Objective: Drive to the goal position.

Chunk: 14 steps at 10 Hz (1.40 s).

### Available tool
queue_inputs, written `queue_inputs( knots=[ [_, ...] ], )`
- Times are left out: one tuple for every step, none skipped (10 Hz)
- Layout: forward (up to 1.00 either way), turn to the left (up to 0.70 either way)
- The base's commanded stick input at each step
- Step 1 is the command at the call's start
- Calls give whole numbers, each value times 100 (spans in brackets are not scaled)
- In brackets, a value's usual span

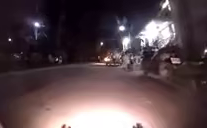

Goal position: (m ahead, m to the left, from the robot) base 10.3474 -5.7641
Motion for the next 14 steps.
queue_inputs(
  knots=[
    [60,0],
    [60,0],
    [60,0],
    [60,0],
    [60,0],
    [60,0],
    [60,0],
    [60,0],
    [60,0],
    [60,0],
    [60,0],
    [60,0],
    [60,0],
    [60,0]
  ],
)
